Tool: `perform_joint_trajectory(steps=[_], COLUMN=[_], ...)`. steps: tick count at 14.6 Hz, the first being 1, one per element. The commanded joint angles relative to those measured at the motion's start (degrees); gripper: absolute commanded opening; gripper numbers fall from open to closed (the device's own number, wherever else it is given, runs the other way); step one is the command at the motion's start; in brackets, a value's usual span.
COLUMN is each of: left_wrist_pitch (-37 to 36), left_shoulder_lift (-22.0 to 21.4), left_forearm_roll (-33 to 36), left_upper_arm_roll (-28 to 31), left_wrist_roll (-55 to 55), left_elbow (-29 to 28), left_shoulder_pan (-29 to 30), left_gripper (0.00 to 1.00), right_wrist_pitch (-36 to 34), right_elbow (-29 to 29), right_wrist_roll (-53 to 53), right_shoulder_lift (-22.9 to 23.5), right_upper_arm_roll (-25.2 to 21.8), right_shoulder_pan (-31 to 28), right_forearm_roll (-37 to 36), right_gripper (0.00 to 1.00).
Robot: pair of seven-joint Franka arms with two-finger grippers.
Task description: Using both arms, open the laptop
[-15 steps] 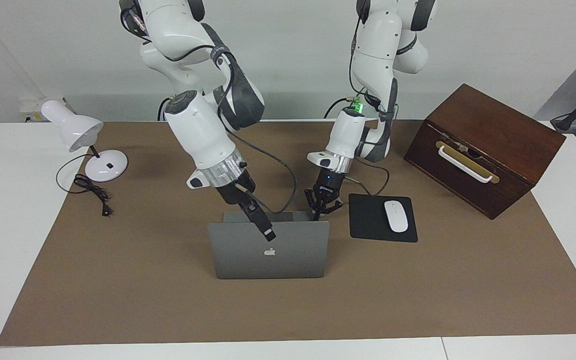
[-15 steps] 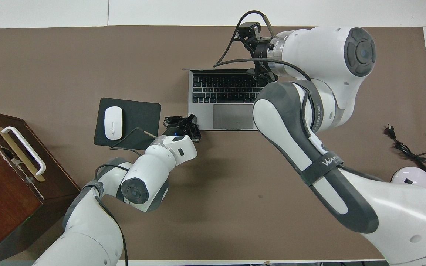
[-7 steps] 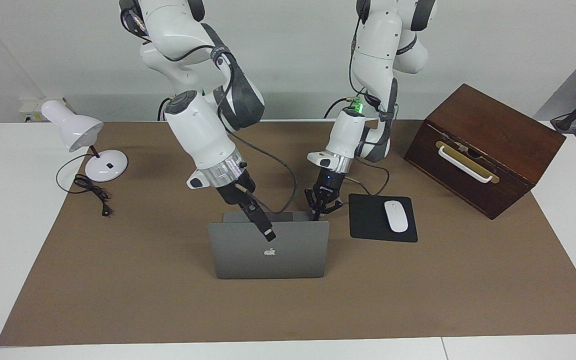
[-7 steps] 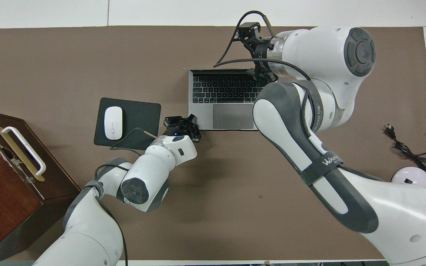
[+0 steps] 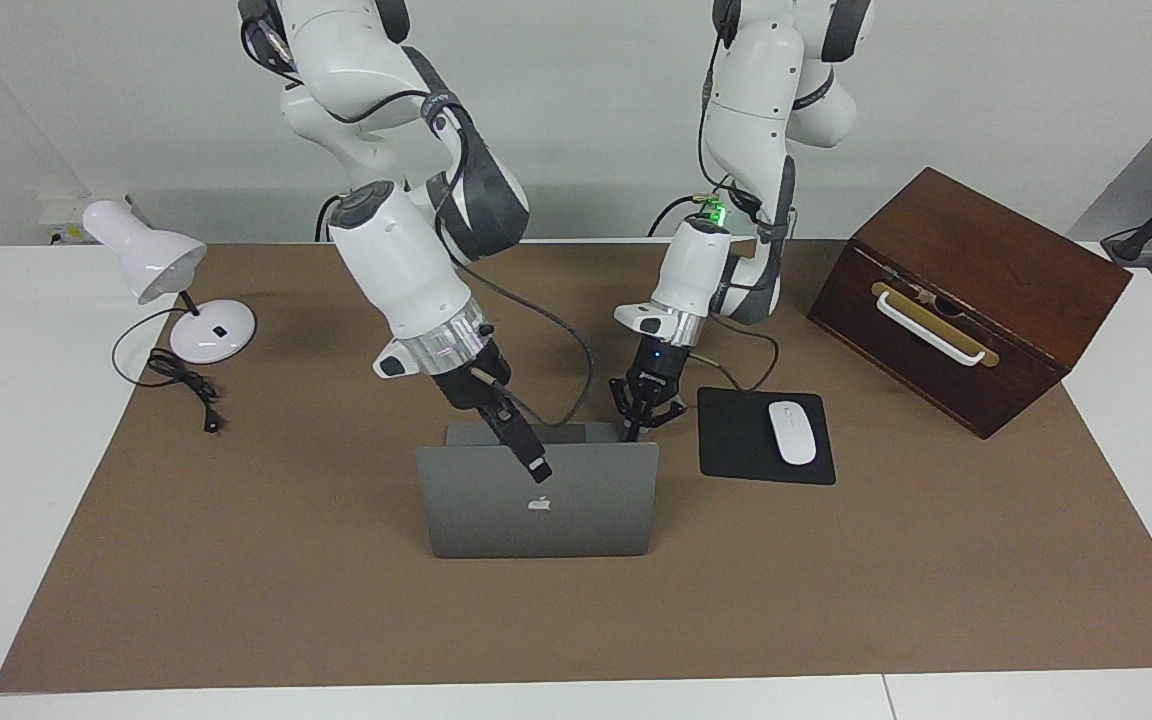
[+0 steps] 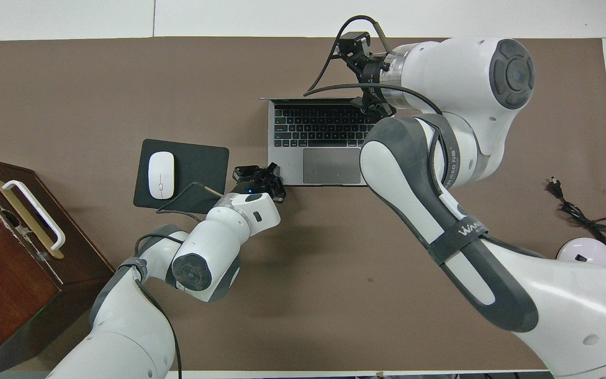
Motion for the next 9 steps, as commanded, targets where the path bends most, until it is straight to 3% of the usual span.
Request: perform_joint_trajectory(steps=[1,9], left_wrist_pitch=[0.32,0.23], left_shoulder_lift=[2.39,2.3], left_forearm_roll=[-0.56,-0.65], left_upper_arm_roll=[0.03,0.03], left_wrist_roll=[0.51,-0.45], left_elbow=[-0.47,-0.21], left_shoulder_pan=[-0.99,-0.29], left_gripper=[0.0,0.0], right_wrist_pitch=[-0.51,-0.51], right_elbow=[1.99,1.99], right_wrist_roll=[-1.56,-3.23], right_shoulder_lift=[1.79,1.79], right_upper_arm_roll=[-0.19,-0.54], right_shoulder_pan=[-0.58,-0.58], right_forearm_roll=[-1.32,-1.06], right_gripper=[1.0,1.0])
